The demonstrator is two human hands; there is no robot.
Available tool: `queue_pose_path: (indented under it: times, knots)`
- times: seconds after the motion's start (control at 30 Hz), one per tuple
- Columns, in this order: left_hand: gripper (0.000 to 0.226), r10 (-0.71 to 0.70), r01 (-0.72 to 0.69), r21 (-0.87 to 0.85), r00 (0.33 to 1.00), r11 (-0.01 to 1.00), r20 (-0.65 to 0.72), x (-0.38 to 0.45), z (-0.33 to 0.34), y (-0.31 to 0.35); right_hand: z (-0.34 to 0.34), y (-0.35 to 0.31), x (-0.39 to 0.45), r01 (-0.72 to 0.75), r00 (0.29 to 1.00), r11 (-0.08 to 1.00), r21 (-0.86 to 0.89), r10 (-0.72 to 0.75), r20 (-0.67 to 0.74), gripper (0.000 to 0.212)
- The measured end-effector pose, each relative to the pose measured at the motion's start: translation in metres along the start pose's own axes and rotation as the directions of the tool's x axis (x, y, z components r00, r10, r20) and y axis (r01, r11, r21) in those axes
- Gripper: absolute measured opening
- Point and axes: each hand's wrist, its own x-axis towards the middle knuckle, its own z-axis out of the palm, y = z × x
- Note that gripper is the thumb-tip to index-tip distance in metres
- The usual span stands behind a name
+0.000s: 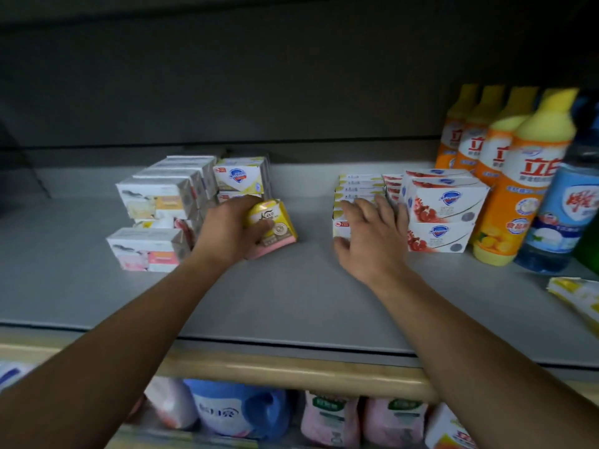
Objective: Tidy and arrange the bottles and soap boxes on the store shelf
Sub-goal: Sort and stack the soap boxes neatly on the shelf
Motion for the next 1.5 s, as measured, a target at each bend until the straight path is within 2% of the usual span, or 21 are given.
queue_pose_path:
  times: [0.1, 0.2, 0.3, 0.37, 0.53, 0.6, 0.67, 0.7, 0.77, 0.83, 0.87, 0.93, 1.0, 1.07, 1.17, 1.23, 1.3, 1.33, 1.4, 1.5]
  knots:
    - [0.022, -0.094, 0.104, -0.190, 0.994, 0.976, 0.062, -0.019, -0.017, 0.006, -0.020, -0.012, -0.006, 0.108, 0.994, 0.972, 0.210, -0.099, -0.055, 0.070]
    - [0.006, -0.110, 0.174, -0.381, 0.977, 0.908, 0.185, -0.032, -0.029, 0.009, -0.041, -0.026, -0.021, 0.222, 0.963, 0.844, 0.488, -0.269, 0.027, 0.082]
    - [0.003, -0.075, 0.207, -0.534, 0.963, 0.820, 0.257, -0.045, -0.033, 0.016, -0.050, -0.038, -0.038, 0.330, 0.891, 0.778, 0.534, -0.444, 0.097, 0.094]
    - [0.011, -0.063, 0.263, -0.628, 0.944, 0.733, 0.323, -0.054, -0.030, 0.022, -0.051, -0.041, -0.047, 0.337, 0.881, 0.754, 0.564, -0.464, 0.094, 0.093]
    - [0.023, -0.123, 0.455, -0.738, 0.880, 0.498, 0.460, -0.071, -0.020, 0.027, -0.052, -0.035, -0.067, 0.232, 0.912, 0.721, 0.653, -0.395, 0.111, 0.088]
    - [0.024, -0.120, 0.537, -0.769, 0.839, 0.348, 0.531, -0.077, -0.018, 0.027, -0.054, -0.035, -0.077, 0.120, 0.929, 0.658, 0.743, -0.339, 0.150, 0.082]
    - [0.038, -0.106, 0.596, -0.775, 0.802, 0.210, 0.588, -0.080, -0.019, 0.027, -0.055, -0.036, -0.085, -0.040, 0.948, 0.570, 0.821, -0.237, 0.211, 0.072]
    - [0.047, -0.100, 0.613, -0.770, 0.790, 0.178, 0.605, -0.082, -0.020, 0.026, -0.054, -0.037, -0.087, -0.111, 0.958, 0.528, 0.842, -0.168, 0.231, 0.064]
    - [0.050, -0.085, 0.608, -0.771, 0.793, 0.189, 0.604, -0.085, -0.020, 0.024, -0.051, -0.035, -0.088, -0.204, 0.968, 0.482, 0.852, -0.029, 0.248, 0.043]
    - [0.035, -0.076, 0.531, -0.818, 0.846, 0.221, 0.529, -0.090, -0.017, 0.023, -0.047, -0.033, -0.086, -0.277, 0.959, 0.410, 0.869, 0.065, 0.275, 0.026]
    - [0.029, -0.072, 0.484, -0.839, 0.873, 0.249, 0.483, -0.093, -0.015, 0.023, -0.046, -0.033, -0.086, -0.320, 0.947, 0.369, 0.873, 0.104, 0.304, 0.024]
    - [0.027, -0.065, 0.420, -0.843, 0.904, 0.336, 0.424, -0.097, -0.012, 0.026, -0.047, -0.033, -0.085, -0.385, 0.922, 0.352, 0.853, 0.178, 0.342, 0.042]
    - [0.035, -0.072, 0.395, -0.819, 0.912, 0.416, 0.403, -0.098, -0.011, 0.028, -0.049, -0.035, -0.085, -0.427, 0.903, 0.386, 0.818, 0.221, 0.368, 0.060]
    - [0.036, -0.089, 0.385, -0.799, 0.917, 0.463, 0.390, -0.099, -0.011, 0.029, -0.047, -0.036, -0.083, -0.445, 0.895, 0.410, 0.796, 0.238, 0.377, 0.067]
    - [0.027, -0.088, 0.366, -0.803, 0.925, 0.470, 0.370, -0.098, -0.011, 0.027, -0.046, -0.034, -0.083, -0.440, 0.898, 0.435, 0.785, 0.213, 0.385, 0.067]
    - [0.026, -0.084, 0.393, -0.823, 0.915, 0.411, 0.395, -0.097, -0.014, 0.028, -0.045, -0.034, -0.085, -0.398, 0.917, 0.421, 0.815, 0.169, 0.361, 0.060]
    - [0.032, -0.107, 0.429, -0.836, 0.902, 0.342, 0.418, -0.096, -0.014, 0.029, -0.043, -0.035, -0.087, -0.304, 0.951, 0.494, 0.815, 0.107, 0.290, 0.048]
    - [0.035, -0.126, 0.433, -0.837, 0.901, 0.334, 0.415, -0.096, -0.013, 0.029, -0.044, -0.035, -0.089, -0.243, 0.965, 0.550, 0.799, 0.050, 0.258, 0.050]
    - [0.040, -0.153, 0.404, -0.831, 0.915, 0.382, 0.374, -0.097, -0.010, 0.027, -0.043, -0.036, -0.092, -0.129, 0.976, 0.596, 0.792, -0.065, 0.207, 0.068]
    - [0.057, -0.093, 0.333, -0.834, 0.941, 0.440, 0.327, -0.099, -0.010, 0.023, -0.047, -0.037, -0.094, -0.126, 0.978, 0.533, 0.836, -0.073, 0.195, 0.073]
